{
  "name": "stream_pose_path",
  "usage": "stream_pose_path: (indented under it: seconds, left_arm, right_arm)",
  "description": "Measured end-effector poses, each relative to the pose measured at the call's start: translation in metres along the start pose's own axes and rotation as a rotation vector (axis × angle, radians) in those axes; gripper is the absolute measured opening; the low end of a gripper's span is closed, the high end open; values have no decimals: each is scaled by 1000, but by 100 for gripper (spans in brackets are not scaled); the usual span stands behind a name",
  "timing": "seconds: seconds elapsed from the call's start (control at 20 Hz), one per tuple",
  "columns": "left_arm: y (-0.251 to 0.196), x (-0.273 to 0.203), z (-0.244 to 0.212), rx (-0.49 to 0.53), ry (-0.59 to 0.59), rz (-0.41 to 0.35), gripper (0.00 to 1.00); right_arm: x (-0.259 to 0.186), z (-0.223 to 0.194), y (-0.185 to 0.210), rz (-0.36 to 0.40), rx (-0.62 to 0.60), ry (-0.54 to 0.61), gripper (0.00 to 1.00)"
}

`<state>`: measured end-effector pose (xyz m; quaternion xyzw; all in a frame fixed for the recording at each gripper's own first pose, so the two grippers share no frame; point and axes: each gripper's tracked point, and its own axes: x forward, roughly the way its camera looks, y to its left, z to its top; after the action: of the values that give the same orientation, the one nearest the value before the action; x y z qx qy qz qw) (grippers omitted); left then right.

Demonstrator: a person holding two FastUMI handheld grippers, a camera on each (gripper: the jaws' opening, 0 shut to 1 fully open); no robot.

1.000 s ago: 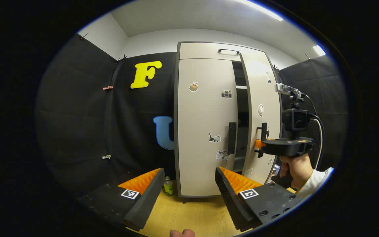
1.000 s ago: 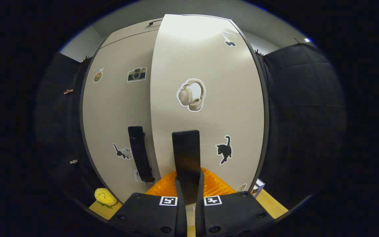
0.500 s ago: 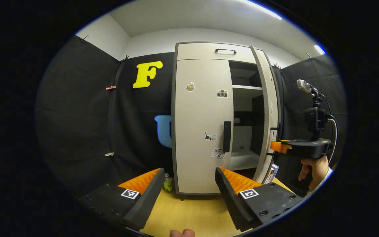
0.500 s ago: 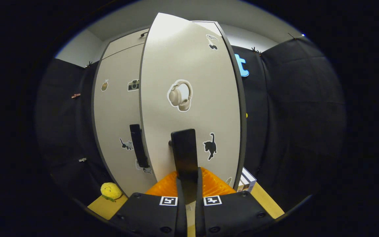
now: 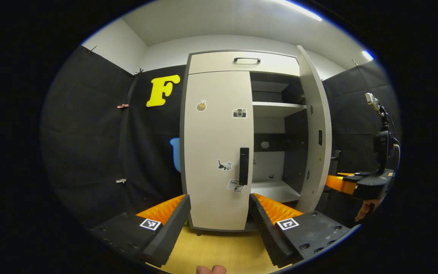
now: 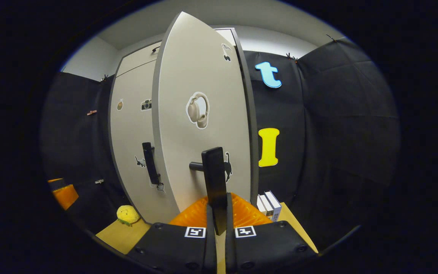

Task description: Open the right door of the double-door shoe cabinet with the right hand, and open the left door with the left hand.

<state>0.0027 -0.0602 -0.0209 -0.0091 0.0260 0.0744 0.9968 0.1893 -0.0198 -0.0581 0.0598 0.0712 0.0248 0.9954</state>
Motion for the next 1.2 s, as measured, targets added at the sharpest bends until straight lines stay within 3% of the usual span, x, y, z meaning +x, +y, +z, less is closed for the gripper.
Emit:
stream_pose_path:
  seconds: [0.2, 0.6, 0.65, 0.75, 0.85, 1.2]
  left_arm:
    - [-28, 11, 3, 9, -2, -25, 94]
    - [-68, 24, 6, 10, -7, -76, 95]
    - [-71, 25, 7, 12, -8, -80, 95]
    - [-75, 27, 8, 18, -10, -85, 95]
    - [-78, 28, 8, 24, -11, -85, 95]
    - [-79, 44, 11, 25, -26, -90, 95]
  right_arm:
    - [-3, 1, -9, 10, -1, 8, 13]
    - [-7, 7, -49, -81, 17, -1, 10]
    - [-3, 1, -47, -46, 32, 25, 5]
    - [-6, 3, -36, -6, 81, 37, 6]
    - [-5, 4, -40, -17, 68, 25, 11]
    - [-9, 6, -48, -39, 18, 13, 9]
